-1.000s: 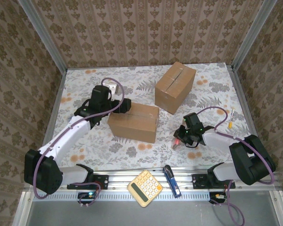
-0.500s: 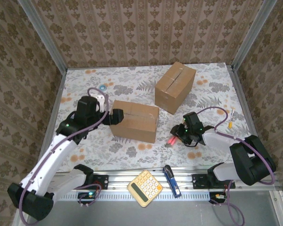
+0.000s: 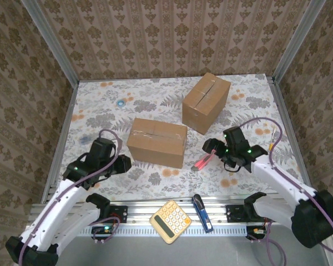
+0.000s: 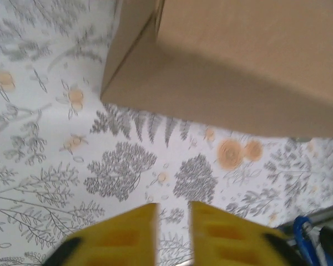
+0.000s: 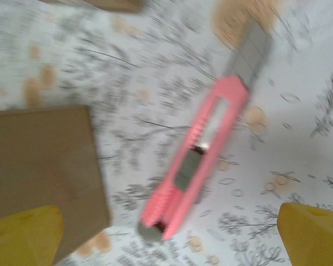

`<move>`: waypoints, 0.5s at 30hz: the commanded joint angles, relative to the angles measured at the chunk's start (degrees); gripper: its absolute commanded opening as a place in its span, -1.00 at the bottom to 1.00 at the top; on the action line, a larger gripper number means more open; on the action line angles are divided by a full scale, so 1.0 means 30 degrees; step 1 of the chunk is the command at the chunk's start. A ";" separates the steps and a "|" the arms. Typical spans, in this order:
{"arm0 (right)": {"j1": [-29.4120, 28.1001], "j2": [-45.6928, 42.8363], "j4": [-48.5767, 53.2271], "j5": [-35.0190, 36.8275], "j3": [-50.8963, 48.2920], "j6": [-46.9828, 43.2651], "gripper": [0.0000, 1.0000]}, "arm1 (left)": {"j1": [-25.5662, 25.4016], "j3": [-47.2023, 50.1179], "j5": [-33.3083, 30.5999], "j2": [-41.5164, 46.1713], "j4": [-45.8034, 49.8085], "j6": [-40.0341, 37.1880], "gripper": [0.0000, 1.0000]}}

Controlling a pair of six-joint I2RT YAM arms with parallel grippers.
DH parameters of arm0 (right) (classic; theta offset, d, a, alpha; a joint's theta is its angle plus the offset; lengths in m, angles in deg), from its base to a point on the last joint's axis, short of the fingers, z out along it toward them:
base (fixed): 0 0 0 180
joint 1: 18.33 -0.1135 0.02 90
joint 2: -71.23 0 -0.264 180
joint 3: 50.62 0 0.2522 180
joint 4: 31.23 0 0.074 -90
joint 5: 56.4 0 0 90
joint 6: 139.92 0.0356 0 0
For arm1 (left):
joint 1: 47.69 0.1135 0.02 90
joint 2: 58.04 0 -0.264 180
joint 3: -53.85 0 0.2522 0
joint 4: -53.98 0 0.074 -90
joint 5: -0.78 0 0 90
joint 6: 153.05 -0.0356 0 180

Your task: Unpack the express box

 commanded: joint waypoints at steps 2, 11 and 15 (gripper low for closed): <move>-0.0645 -0.0718 0.2664 -0.0553 0.3676 -0.4631 1.00 | -0.0093 0.1853 0.1767 -0.0550 -0.3647 0.2379 -1.00; -0.2782 0.4880 0.3270 -0.0904 1.1376 -1.0916 1.00 | -0.0064 0.1952 0.0486 -0.4817 -0.8735 0.2892 -1.00; -0.2906 0.8334 0.2268 -0.1460 1.4236 -1.2563 1.00 | 0.0264 0.0949 -0.0642 -0.6450 -0.8738 0.2091 -1.00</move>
